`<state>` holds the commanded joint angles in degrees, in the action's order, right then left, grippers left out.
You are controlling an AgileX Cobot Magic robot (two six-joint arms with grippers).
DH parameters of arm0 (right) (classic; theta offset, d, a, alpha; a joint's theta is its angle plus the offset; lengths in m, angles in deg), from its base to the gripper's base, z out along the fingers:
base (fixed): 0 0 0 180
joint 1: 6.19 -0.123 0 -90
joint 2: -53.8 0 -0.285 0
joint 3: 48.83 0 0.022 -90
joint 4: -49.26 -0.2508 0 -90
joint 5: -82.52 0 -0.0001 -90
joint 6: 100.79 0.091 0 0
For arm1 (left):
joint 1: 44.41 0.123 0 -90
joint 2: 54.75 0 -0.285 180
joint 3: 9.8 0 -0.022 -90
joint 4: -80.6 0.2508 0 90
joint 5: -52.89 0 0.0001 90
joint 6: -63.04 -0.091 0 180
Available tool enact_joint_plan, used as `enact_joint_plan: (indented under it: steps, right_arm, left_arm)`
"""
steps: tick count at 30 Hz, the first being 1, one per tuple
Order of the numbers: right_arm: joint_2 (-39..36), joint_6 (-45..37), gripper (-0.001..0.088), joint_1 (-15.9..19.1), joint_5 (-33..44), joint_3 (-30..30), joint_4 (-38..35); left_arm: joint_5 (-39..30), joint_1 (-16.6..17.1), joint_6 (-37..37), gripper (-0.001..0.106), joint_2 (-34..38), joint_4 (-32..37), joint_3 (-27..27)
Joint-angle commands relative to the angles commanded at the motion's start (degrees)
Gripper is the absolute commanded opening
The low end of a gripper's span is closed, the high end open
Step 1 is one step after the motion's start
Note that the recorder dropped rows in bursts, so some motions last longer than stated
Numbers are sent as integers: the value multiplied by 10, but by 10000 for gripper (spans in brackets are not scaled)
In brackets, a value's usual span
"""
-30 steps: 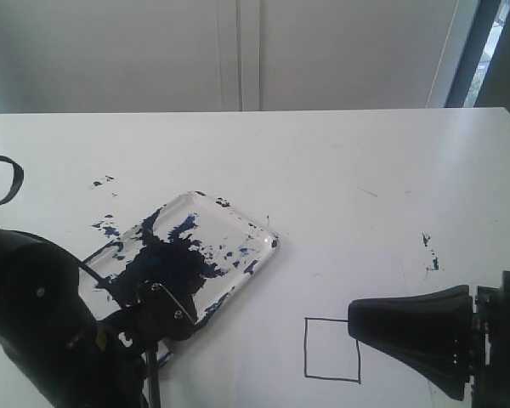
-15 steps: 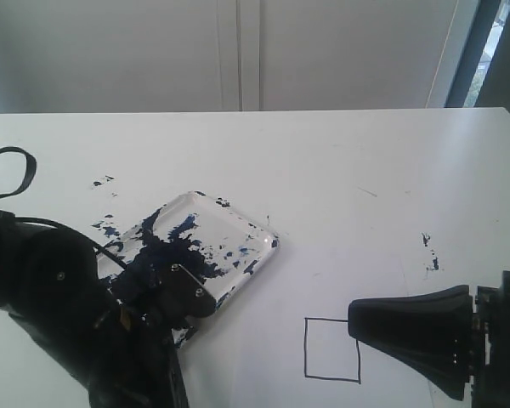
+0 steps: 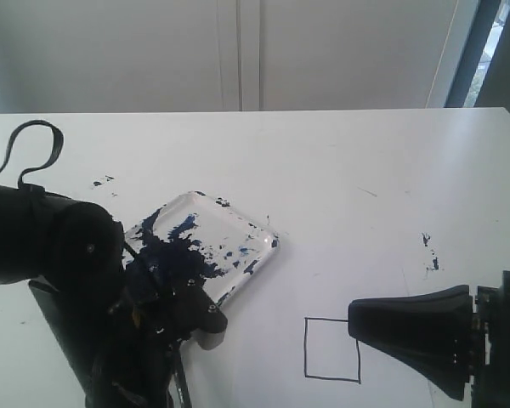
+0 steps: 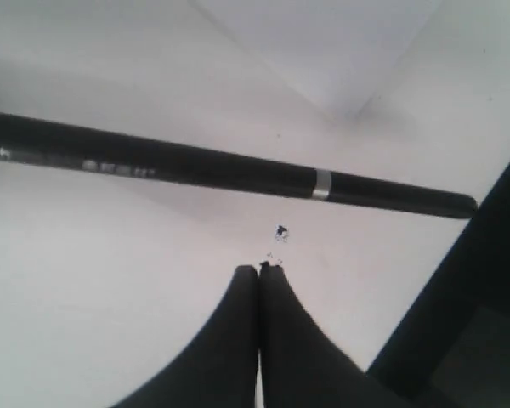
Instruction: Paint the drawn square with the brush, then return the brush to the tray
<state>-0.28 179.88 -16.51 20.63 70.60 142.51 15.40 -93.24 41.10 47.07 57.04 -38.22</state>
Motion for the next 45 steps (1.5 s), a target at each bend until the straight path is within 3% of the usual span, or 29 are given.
enact_joint_plan:
  steps: [7, 13, 17, 24, 34, 40, 45]
  right_arm:
    - [0, 0, 0, 0, 0, 0, 0]
    - [0, 0, 0, 0, 1, 0, 0]
    - [0, 0, 0, 0, 1, 0, 0]
    - [0, 0, 0, 0, 1, 0, 0]
    - [0, 0, 0, 0, 4, 0, 0]
    - [0, 0, 0, 0, 6, 0, 2]
    - [0, 0, 0, 0, 6, 0, 4]
  left_arm:
    - [11, 0, -6, 0, 21, -7, 0]
    - [54, -9, -47, 0, 38, -54, 0]
    - [95, -32, -51, 0, 47, -55, 0]
    - [163, -33, -48, 0, 47, -55, 0]
    - [185, -33, -48, 0, 42, -51, 1]
    - [176, -33, 4, 0, -10, 3, 17]
    - [121, -33, 156, 0, -69, 163, 29]
